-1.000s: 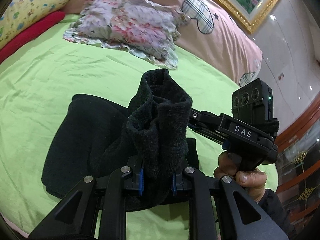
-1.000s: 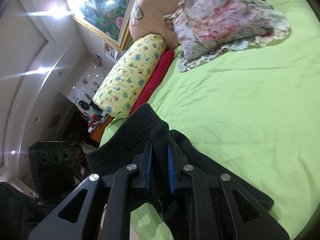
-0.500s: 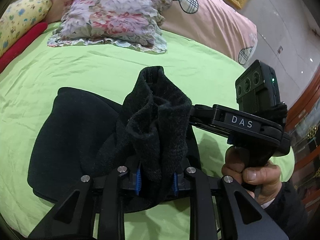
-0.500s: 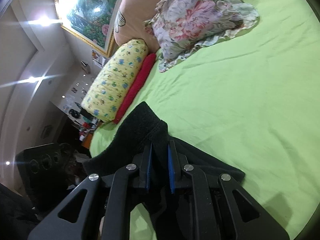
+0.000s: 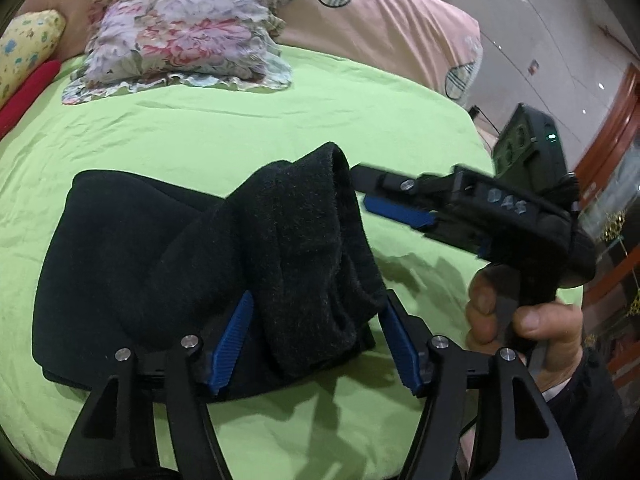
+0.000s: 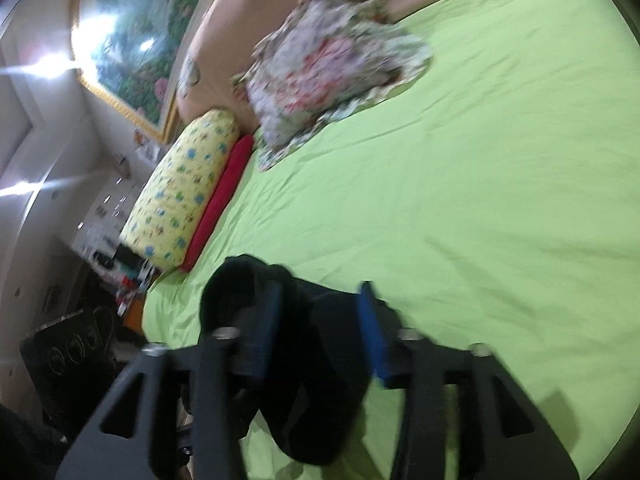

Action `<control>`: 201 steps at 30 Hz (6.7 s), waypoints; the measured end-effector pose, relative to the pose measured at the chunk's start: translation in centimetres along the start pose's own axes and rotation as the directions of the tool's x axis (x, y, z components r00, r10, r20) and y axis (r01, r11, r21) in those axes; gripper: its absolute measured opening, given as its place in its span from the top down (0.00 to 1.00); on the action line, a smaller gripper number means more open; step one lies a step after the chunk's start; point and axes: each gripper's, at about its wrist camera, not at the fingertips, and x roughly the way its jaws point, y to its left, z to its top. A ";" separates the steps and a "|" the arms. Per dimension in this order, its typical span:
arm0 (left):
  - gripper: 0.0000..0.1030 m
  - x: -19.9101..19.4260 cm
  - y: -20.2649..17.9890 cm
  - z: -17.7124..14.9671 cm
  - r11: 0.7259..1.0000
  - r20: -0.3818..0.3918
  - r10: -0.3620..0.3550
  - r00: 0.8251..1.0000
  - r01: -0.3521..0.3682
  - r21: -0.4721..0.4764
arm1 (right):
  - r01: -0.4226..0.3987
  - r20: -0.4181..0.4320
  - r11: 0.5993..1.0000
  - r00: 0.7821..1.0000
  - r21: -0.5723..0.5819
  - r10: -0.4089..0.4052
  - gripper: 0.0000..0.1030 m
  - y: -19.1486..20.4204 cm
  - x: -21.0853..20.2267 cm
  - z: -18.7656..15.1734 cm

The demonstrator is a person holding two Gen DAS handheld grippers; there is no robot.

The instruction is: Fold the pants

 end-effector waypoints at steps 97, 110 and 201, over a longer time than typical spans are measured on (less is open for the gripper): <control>0.52 -0.3 14.2 1.0 0.965 -0.026 0.181 0.983 -0.182 -0.189 | 0.209 0.037 0.971 0.976 0.118 -0.214 0.55 3.7 2.3 -8.0; 0.69 -4.5 12.5 1.6 0.975 0.054 0.137 0.989 -0.125 -0.184 | 0.147 0.085 0.984 0.984 0.097 -0.155 0.60 5.9 0.4 -7.6; 0.18 -1.7 18.0 7.0 0.885 0.016 0.432 0.902 -0.420 -0.202 | 0.190 0.029 0.959 0.982 -0.210 -0.188 0.32 5.4 8.6 4.7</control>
